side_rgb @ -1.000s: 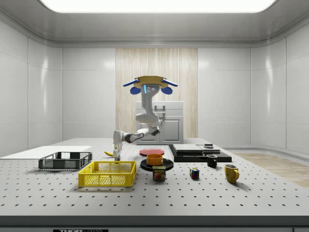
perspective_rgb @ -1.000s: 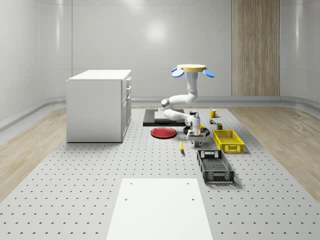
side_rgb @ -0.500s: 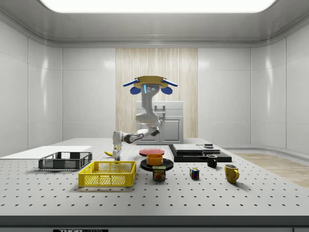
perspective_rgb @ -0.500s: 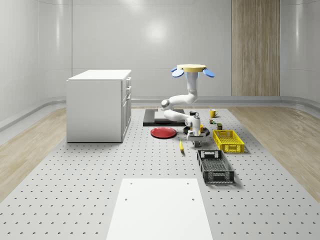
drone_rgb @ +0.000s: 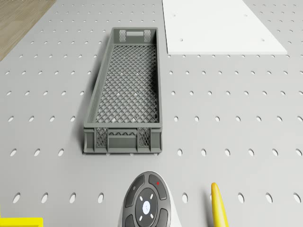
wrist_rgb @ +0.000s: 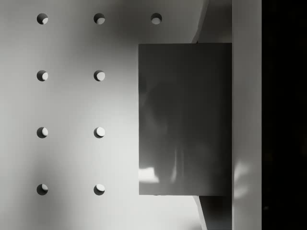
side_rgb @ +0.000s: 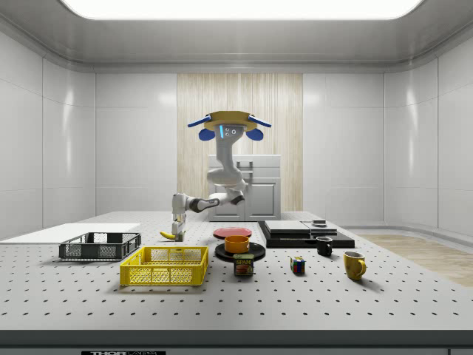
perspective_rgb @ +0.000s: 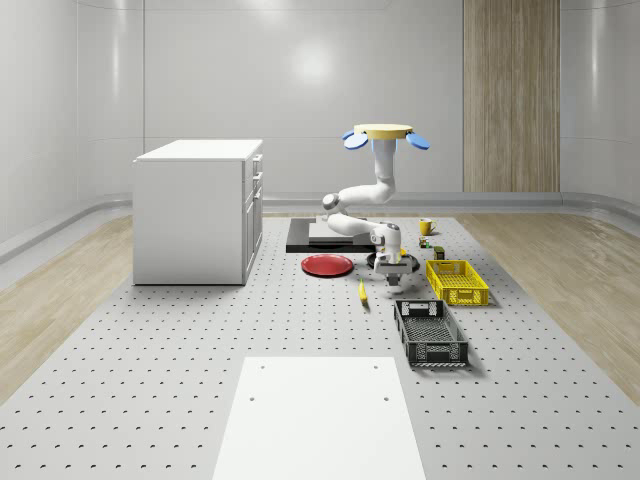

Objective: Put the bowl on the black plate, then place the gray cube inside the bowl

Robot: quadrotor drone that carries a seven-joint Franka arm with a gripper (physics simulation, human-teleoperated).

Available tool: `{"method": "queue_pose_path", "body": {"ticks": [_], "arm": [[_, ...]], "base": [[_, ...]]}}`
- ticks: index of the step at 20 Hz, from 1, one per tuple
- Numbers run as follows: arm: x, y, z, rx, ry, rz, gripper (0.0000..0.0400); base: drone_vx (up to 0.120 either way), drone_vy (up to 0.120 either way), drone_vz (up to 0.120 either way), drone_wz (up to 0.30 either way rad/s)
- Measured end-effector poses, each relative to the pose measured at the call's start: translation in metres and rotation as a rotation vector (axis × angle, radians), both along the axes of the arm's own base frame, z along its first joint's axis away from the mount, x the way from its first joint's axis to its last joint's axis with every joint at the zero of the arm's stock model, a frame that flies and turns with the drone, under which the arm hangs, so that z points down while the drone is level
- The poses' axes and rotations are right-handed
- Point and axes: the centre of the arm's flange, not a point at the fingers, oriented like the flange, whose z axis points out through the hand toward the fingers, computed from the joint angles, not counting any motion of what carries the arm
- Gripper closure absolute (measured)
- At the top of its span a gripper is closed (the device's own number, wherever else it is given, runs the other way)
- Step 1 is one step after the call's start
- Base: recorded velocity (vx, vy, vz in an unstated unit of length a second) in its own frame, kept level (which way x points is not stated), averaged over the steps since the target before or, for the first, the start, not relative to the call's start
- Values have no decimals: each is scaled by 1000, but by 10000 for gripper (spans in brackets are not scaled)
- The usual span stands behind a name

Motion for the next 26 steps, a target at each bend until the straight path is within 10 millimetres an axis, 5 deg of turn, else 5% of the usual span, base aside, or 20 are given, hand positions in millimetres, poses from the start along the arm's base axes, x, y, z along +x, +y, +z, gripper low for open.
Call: {"method": "queue_pose_path", "body": {"ticks": [8, 26], "arm": [[0, 0, -8, 0, 0, 0, 150], [0, 0, -10, 0, 0, 0, 150]], "base": [[55, -30, 40, 0], [-120, 120, 31, 0]]}}
